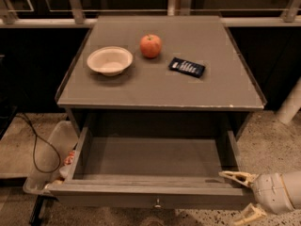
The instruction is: Open top drawer
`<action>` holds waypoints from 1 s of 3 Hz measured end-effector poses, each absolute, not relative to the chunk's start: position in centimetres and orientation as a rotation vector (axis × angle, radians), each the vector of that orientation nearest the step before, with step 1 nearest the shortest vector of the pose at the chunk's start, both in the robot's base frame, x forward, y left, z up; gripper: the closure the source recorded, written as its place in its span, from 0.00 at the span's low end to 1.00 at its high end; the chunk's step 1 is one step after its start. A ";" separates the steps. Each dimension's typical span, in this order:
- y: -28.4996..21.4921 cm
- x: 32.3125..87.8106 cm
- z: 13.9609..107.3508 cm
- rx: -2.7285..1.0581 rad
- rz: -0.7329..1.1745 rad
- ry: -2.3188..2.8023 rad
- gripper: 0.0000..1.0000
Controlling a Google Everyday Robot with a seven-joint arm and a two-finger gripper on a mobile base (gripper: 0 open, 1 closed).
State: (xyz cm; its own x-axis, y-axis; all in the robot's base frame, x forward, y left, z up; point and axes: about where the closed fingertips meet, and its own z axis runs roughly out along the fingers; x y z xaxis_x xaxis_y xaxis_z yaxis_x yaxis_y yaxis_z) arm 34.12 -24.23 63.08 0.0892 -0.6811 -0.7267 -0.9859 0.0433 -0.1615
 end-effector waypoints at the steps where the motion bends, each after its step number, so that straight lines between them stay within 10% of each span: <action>1: -24.2 34.2 63.3 -1.703 0.582 1.657 0.55; 2: -24.4 33.4 63.3 -1.702 0.576 1.654 0.78; 3: -24.4 33.4 63.3 -1.702 0.576 1.654 0.74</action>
Offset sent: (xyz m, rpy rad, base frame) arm -0.2212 -0.0680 -0.0089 -0.0083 -0.1279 -0.0362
